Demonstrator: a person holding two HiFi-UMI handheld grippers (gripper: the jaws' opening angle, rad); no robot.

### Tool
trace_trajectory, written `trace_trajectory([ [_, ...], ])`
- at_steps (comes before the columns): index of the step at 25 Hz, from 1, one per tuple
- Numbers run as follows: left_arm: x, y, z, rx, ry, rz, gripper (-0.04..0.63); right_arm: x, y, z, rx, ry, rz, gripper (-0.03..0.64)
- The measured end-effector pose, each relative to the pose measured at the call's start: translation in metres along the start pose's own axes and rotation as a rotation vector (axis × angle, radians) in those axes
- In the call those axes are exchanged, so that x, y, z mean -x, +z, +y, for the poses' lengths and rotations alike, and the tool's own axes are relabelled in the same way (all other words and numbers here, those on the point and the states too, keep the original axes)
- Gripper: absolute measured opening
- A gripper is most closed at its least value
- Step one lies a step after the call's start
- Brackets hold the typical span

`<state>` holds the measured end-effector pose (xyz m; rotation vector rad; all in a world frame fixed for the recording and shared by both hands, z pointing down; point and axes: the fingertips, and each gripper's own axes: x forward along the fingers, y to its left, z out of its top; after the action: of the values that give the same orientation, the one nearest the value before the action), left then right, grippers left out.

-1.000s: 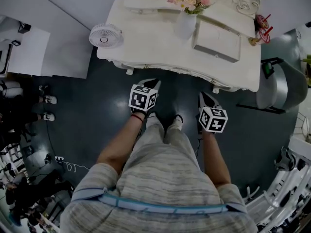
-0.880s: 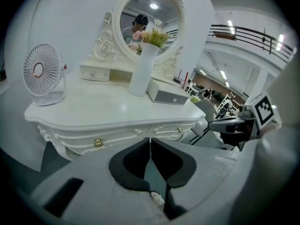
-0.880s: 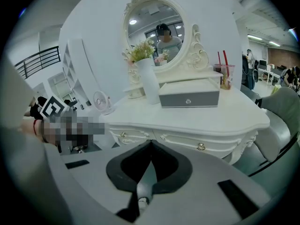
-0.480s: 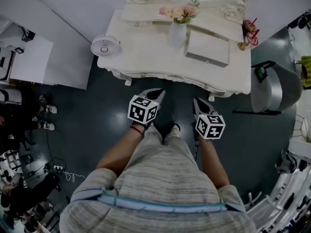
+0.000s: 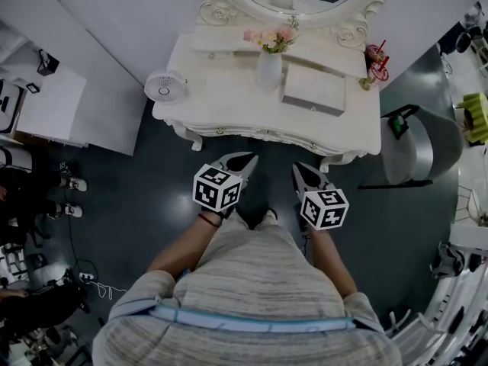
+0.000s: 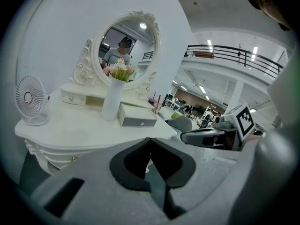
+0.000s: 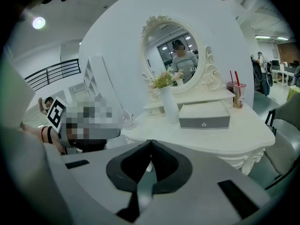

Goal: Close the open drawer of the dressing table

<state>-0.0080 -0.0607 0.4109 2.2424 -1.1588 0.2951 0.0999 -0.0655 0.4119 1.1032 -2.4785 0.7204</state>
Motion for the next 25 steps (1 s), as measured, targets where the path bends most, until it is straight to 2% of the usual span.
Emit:
trace_trajectory([
  [9,0.026,0.014,-0.026,0.021,-0.042,-0.053,0.014,0.03,0.027,0.029,0.0,0.087,-0.065,0.009],
  [18,0.034,0.02,-0.037,0.046,-0.077,-0.092,0.014,0.037,0.045,0.038,-0.001,0.112,-0.106,0.009],
  [25,0.035,0.026,-0.037,0.037,-0.063,-0.107,0.014,0.036,0.052,0.039,0.009,0.128,-0.117,0.009],
])
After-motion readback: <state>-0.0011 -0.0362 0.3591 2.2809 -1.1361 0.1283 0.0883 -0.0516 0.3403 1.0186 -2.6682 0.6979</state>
